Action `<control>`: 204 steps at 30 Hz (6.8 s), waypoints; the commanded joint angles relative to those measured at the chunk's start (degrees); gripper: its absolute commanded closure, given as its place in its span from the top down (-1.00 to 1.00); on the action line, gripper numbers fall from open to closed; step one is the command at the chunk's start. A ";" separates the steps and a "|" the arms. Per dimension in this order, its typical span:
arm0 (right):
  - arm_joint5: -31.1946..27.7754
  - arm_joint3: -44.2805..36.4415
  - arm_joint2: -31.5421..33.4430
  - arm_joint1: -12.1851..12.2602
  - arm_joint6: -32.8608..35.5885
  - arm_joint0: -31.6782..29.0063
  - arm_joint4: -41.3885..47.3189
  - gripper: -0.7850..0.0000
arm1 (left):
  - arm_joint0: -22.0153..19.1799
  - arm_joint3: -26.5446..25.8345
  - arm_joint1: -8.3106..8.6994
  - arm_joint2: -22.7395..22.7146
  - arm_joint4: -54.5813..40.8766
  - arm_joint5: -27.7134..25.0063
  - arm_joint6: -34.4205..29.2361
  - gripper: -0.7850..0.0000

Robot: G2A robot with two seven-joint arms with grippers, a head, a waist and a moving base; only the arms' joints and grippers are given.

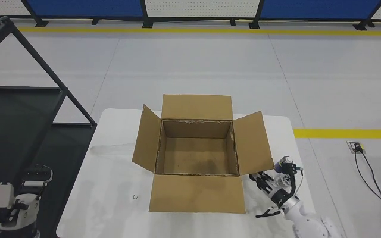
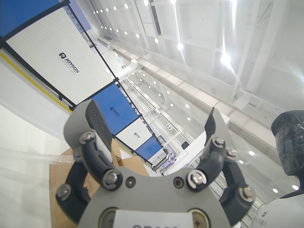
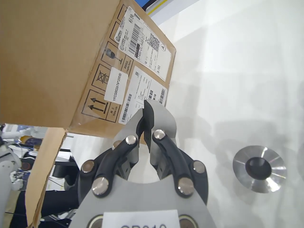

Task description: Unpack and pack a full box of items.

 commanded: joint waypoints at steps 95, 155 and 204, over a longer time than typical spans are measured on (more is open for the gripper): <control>-25.32 -17.32 16.64 7.96 3.55 -8.85 -41.75 1.00 | 0.00 0.00 0.00 0.00 0.00 0.00 0.00 1.00; -26.16 -4.71 -0.25 11.15 12.38 8.40 -51.08 0.13 | 0.00 0.00 0.00 0.00 0.00 0.00 0.00 1.00; -16.26 -25.09 13.52 14.27 6.10 -8.02 -40.01 -1.00 | 0.00 0.00 0.00 0.00 0.00 0.00 0.00 1.00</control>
